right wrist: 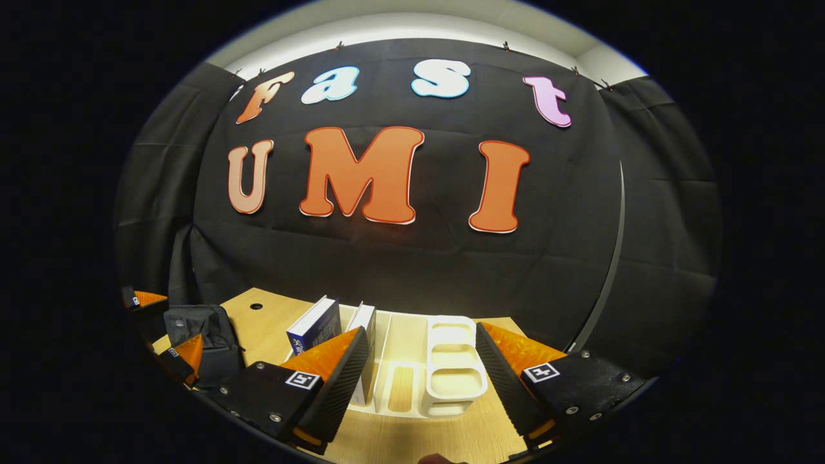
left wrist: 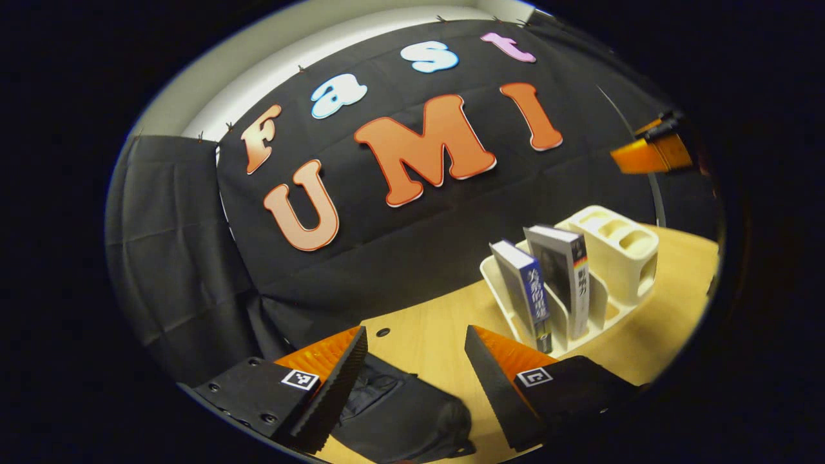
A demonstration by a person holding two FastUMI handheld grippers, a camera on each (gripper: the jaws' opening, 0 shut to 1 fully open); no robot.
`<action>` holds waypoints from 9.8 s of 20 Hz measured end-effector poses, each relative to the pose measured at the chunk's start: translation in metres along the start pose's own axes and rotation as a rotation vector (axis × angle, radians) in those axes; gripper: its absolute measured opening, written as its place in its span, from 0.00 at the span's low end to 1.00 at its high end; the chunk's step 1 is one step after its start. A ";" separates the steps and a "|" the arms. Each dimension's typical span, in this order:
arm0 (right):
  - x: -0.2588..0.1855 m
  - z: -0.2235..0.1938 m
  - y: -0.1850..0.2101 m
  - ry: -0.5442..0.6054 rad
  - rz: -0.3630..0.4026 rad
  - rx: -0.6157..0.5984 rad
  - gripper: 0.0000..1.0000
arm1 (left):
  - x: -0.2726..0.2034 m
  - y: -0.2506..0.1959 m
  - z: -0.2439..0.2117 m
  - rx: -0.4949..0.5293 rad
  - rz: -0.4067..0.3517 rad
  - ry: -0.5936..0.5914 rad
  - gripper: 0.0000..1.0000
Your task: Open the schoolbag, grab two books from the bookshelf and put them into the schoolbag.
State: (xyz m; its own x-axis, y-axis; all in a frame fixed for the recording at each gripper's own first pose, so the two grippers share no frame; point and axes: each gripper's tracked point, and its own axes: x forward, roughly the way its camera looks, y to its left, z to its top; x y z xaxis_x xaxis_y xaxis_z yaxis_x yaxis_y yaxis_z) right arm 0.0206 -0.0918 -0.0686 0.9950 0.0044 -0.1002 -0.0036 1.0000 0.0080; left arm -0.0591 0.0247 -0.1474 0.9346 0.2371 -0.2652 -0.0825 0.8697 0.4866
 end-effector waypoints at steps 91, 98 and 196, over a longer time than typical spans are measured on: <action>0.126 -0.099 0.191 1.252 0.196 -0.029 0.35 | 0.070 0.134 -0.083 -0.064 -0.584 0.615 0.04; 0.085 -0.049 0.169 1.186 0.182 0.041 0.34 | 0.070 0.135 -0.084 -0.050 -0.632 0.595 0.03; 0.188 -0.117 0.124 1.208 0.238 0.046 0.44 | 0.073 0.057 -0.072 -0.252 -0.495 0.699 0.02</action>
State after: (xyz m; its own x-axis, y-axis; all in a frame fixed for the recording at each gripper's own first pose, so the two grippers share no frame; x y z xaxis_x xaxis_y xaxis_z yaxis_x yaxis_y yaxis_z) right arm 0.1951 0.0340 -0.2028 0.2389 0.2150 -0.9469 -0.1442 0.9722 0.1844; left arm -0.0205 0.1228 -0.1995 0.4654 -0.0526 -0.8835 0.1239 0.9923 0.0062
